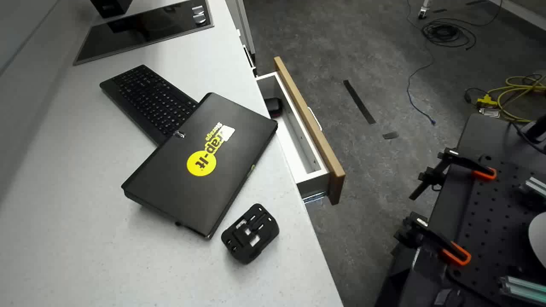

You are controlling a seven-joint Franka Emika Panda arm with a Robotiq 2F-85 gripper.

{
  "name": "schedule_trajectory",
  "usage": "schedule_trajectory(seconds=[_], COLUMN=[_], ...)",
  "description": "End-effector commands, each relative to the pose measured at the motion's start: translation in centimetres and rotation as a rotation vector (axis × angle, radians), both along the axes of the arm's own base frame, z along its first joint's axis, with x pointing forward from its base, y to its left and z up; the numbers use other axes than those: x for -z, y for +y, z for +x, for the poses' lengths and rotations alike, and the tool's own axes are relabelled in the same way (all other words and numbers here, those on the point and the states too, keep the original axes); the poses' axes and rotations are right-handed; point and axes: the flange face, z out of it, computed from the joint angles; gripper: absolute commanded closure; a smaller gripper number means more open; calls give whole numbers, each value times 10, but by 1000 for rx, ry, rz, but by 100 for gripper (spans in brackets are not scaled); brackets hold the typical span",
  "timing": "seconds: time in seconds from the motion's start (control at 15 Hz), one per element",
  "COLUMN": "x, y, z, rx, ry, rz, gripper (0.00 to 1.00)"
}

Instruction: Close the drawer

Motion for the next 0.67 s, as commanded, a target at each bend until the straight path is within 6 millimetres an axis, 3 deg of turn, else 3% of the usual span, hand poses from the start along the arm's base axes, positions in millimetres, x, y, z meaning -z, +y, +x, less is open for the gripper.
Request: schedule_trajectory(seconds=[0.0, 0.4, 0.6], x=[0, 0, 6], y=[0, 0, -24], z=[0, 1, 21], rx=[0, 0, 60], ry=[2, 2, -53], rz=[-1, -1, -83], gripper=[0, 0, 0])
